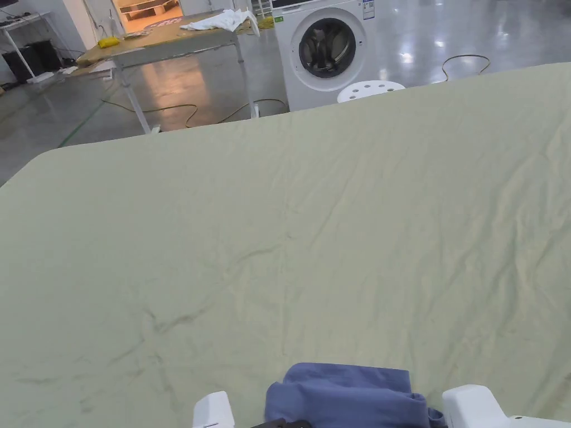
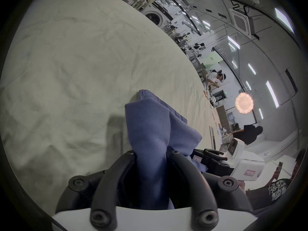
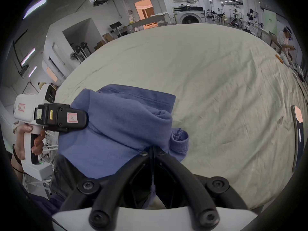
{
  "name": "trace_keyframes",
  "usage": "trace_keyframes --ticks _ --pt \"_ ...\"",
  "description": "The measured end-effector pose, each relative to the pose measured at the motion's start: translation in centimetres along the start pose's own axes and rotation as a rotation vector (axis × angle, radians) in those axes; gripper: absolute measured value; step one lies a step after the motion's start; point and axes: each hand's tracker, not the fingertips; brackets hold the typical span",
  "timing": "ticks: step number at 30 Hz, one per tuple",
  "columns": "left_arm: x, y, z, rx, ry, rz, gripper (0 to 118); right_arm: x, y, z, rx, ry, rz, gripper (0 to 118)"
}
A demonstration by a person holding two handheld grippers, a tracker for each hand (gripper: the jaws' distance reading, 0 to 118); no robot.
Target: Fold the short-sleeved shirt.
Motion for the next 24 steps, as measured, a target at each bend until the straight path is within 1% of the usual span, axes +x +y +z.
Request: trace_keyframes --ticks 1,4,6,7,8,9,10,12,14,16,17,18,20,21,22,23,24 --pt "0.2 0.0 0.1 0.000 0.010 -0.030 21 0.0 -0.2 0.1 0.010 0.003 -0.006 0" --pt "0.1 0.0 0.8 0.012 -0.009 -0.016 20 -0.3 -0.5 0.4 0.028 -0.003 -0.006 0" --pt "-0.1 0.6 1.9 0.016 -0.049 -0.003 20 -0.8 -0.3 1.2 0.054 -0.011 0.036 0" --pt "-0.6 1.2 3.3 0.030 -0.107 0.034 20 -1.3 -0.6 2.3 0.139 -0.009 0.087 0" --pt "-1.3 1.7 5.1 0.068 -0.170 0.079 20 -1.8 -0.9 3.5 0.221 -0.003 0.105 0" --pt "-1.8 2.4 7.4 0.105 -0.186 0.085 20 -2.0 -1.0 4.5 0.249 -0.006 0.084 0" --pt "-2.0 3.4 10.3 0.152 -0.128 0.054 20 -1.9 -1.0 5.3 0.264 0.013 0.055 0" --pt "-3.4 5.4 15.9 0.228 0.021 0.001 20 -1.0 -0.9 6.0 0.269 0.069 -0.029 0" --pt "-5.6 7.5 21.4 0.289 0.223 0.012 20 0.2 -0.8 6.4 0.279 0.079 -0.123 0" --pt "-8.5 9.6 25.4 0.295 0.433 0.071 20 1.1 -1.0 6.3 0.282 0.054 -0.165 0" --pt "-9.6 10.7 26.5 0.261 0.532 0.092 20 1.4 -1.2 6.2 0.288 0.045 -0.168 0" --pt "-10.8 11.4 27.4 0.233 0.603 0.097 20 1.7 -1.4 6.1 0.285 0.037 -0.179 0" --pt "-12.6 12.2 27.8 0.199 0.686 0.090 20 2.3 -1.5 5.7 0.260 0.045 -0.210 0" --pt "-13.2 12.4 27.8 0.200 0.686 0.103 27 2.5 -1.5 5.7 0.254 0.050 -0.219 0" --pt "-13.6 12.5 27.7 0.218 0.690 0.143 40 2.5 -1.5 5.8 0.252 0.053 -0.222 0" --pt "-13.6 12.5 27.5 0.234 0.702 0.164 56 2.5 -1.5 5.8 0.251 0.055 -0.223 0" --pt "-12.8 12.2 27.2 0.280 0.728 0.138 75 2.4 -1.4 6.0 0.253 0.057 -0.221 0"
